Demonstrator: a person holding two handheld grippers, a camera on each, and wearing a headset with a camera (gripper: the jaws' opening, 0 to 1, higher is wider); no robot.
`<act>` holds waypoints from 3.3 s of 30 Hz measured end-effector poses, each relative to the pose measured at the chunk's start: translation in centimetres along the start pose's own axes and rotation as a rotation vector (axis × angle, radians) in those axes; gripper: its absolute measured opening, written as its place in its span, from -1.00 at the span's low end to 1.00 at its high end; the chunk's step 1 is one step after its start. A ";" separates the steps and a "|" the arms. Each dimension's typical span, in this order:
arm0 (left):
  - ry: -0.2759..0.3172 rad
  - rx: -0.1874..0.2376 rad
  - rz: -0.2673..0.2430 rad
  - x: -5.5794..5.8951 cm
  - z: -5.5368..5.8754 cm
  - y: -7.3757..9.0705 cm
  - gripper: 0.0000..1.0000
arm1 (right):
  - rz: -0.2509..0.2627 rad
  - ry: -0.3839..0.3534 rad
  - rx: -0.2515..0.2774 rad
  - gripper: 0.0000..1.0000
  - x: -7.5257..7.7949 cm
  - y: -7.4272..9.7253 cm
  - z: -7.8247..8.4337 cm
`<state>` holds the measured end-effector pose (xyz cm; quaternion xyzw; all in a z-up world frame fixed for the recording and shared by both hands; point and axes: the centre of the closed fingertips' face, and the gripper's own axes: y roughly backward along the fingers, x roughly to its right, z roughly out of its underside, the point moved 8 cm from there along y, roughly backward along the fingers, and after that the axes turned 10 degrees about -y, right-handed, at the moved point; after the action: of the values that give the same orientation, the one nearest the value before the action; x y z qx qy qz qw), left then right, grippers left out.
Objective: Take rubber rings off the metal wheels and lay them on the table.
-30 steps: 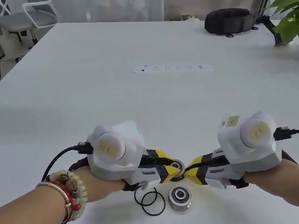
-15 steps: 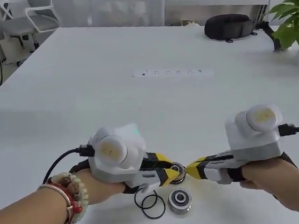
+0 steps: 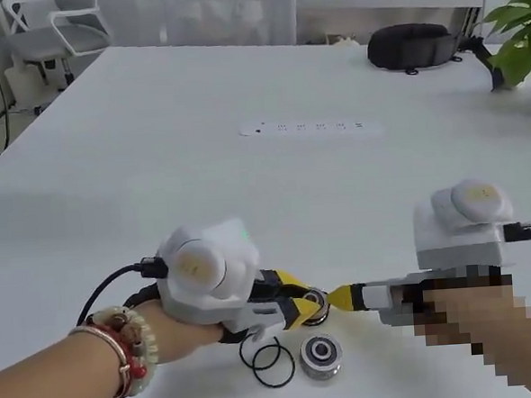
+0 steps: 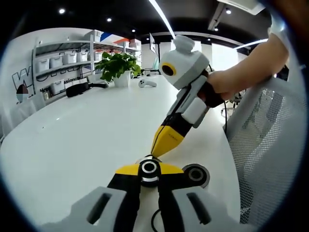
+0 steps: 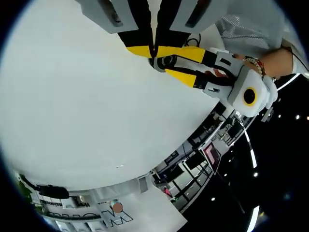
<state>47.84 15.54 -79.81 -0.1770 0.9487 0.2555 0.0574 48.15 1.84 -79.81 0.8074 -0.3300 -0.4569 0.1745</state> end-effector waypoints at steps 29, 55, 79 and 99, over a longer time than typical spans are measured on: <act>-0.015 -0.005 -0.019 0.0 -0.1 0.0 -0.85 | -0.021 -0.005 0.012 -1.00 -1.4 0.1 0.0; 0.002 0.004 -0.015 0.0 0.0 -0.2 -0.84 | -0.062 0.026 0.009 -1.00 -1.7 -0.2 -0.3; -0.002 -0.048 0.019 -0.2 -0.1 0.4 -0.85 | -0.062 0.044 0.001 -1.00 -1.8 -0.1 -0.1; -0.003 -0.063 0.012 -0.2 -0.3 0.3 -0.85 | -0.052 -0.007 0.008 -1.00 -1.4 0.1 -0.1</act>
<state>47.95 15.70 -79.39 -0.1728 0.9411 0.2859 0.0517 47.66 2.75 -78.80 0.8148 -0.3113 -0.4629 0.1579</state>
